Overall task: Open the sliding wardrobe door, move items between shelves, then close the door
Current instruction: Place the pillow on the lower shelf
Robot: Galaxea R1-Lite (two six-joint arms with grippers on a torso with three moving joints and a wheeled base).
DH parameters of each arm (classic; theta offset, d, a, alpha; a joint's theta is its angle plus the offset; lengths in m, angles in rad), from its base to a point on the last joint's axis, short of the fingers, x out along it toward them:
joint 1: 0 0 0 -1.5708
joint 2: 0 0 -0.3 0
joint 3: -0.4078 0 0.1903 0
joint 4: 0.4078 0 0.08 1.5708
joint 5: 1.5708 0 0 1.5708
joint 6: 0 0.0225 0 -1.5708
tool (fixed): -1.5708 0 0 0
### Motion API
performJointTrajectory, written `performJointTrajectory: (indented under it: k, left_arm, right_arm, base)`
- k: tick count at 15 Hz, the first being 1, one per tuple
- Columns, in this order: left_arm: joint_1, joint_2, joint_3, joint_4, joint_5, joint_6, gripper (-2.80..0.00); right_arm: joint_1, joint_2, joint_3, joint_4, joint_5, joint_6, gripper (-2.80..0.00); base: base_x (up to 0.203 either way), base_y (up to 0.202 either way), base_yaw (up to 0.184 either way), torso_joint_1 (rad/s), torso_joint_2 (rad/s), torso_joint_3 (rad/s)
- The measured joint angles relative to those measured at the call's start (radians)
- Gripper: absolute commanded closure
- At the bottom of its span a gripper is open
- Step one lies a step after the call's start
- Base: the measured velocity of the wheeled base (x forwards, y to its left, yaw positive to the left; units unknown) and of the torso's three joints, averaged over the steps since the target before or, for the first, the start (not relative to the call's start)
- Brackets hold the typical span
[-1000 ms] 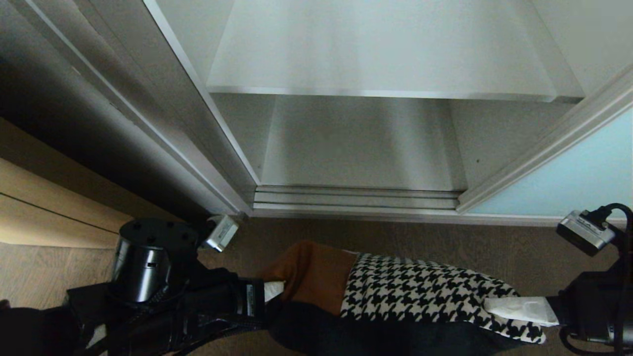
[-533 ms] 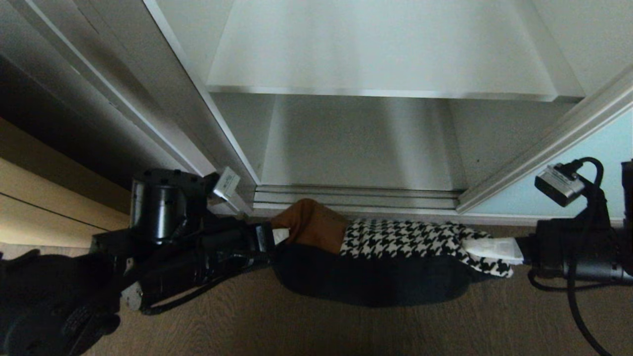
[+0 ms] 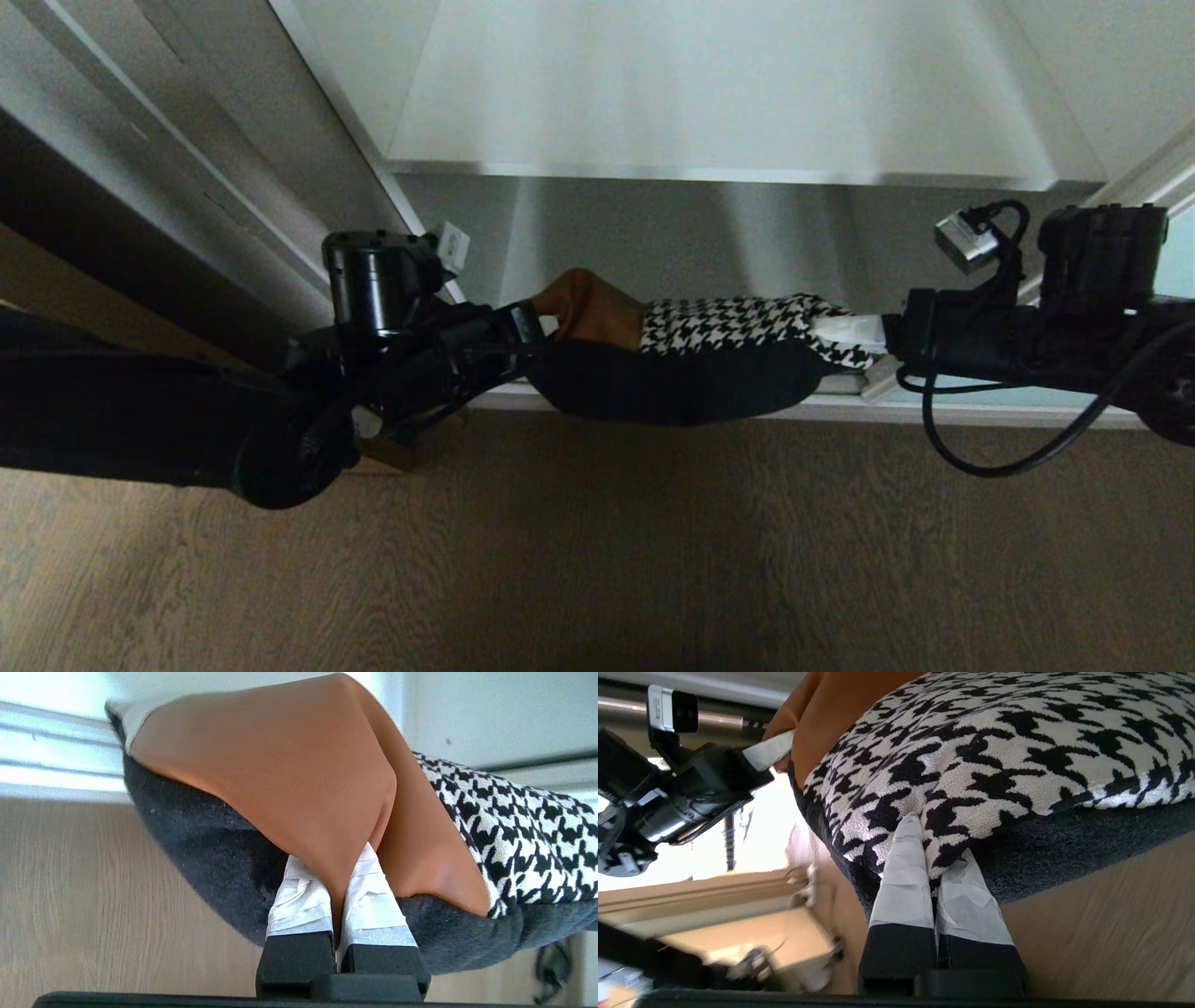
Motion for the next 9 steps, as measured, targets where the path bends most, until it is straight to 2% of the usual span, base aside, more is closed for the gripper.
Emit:
performJointTrajectory:
  k: [4, 9]
  left_arm:
    - [0.033, 0.165, -0.016, -0.044, -0.002, 0.023, 0.00]
    - [0.062, 0.331, -0.002, -0.050, -0.002, 0.033, 0.00]
  right_arm:
    - [-0.025, 0.199, -0.009, -0.155, -0.003, -0.003, 0.00]
    - [-0.051, 0.387, -0.005, -0.186, -0.004, -0.004, 0.00]
  base:
    - [0.000, 0.000, 0.000, 0.000, 0.00, 0.000]
    - [0.000, 0.000, 0.000, 0.000, 0.00, 0.000]
